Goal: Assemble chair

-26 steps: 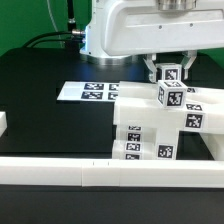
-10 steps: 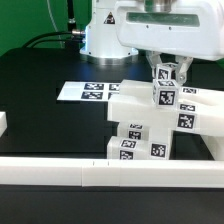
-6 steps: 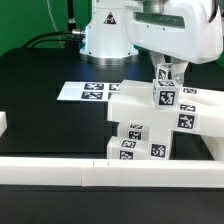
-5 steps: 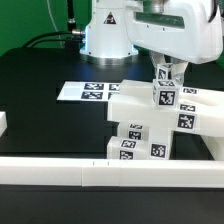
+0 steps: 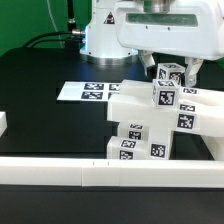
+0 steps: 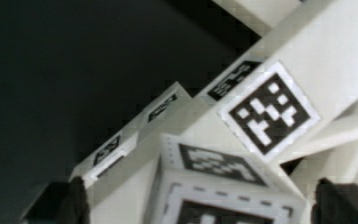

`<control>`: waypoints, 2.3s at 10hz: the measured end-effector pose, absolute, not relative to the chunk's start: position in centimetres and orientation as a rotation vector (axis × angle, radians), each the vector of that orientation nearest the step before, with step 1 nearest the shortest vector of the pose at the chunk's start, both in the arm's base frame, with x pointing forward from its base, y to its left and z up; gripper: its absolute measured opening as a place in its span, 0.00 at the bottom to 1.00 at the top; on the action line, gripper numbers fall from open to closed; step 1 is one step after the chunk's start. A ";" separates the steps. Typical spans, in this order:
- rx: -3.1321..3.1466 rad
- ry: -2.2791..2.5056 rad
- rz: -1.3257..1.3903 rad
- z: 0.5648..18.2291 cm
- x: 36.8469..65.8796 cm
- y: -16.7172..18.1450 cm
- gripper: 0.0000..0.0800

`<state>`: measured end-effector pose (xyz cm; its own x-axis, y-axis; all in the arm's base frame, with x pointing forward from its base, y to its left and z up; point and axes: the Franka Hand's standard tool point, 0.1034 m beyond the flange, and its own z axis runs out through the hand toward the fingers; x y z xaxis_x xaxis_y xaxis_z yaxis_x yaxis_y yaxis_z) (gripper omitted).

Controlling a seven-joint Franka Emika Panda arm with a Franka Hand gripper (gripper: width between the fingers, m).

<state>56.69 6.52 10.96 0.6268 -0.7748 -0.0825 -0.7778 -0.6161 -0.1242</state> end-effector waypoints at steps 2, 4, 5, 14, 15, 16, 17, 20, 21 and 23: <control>-2.772 1.129 0.018 11.0 56.7 6.5 0.81; -2.949 0.743 -0.004 11.2 57.0 6.3 0.81; -3.010 0.555 -0.018 11.3 57.2 6.3 0.81; -3.106 -0.187 -0.043 11.1 57.5 5.8 0.54; -3.106 -0.187 -0.043 11.1 57.5 5.8 0.35; -3.107 -0.175 -0.043 11.1 57.5 5.8 0.35; -3.108 -0.141 -0.042 11.1 57.5 5.8 0.35; -3.107 0.070 -0.039 11.1 57.5 5.9 0.35; -3.094 0.223 -0.036 11.1 57.5 5.9 0.35; -3.041 0.475 -0.027 11.1 57.5 6.0 0.35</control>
Offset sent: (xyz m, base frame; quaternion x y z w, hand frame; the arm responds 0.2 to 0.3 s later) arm 0.0082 -0.0039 0.0028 -0.0410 -0.0013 -0.2528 0.9666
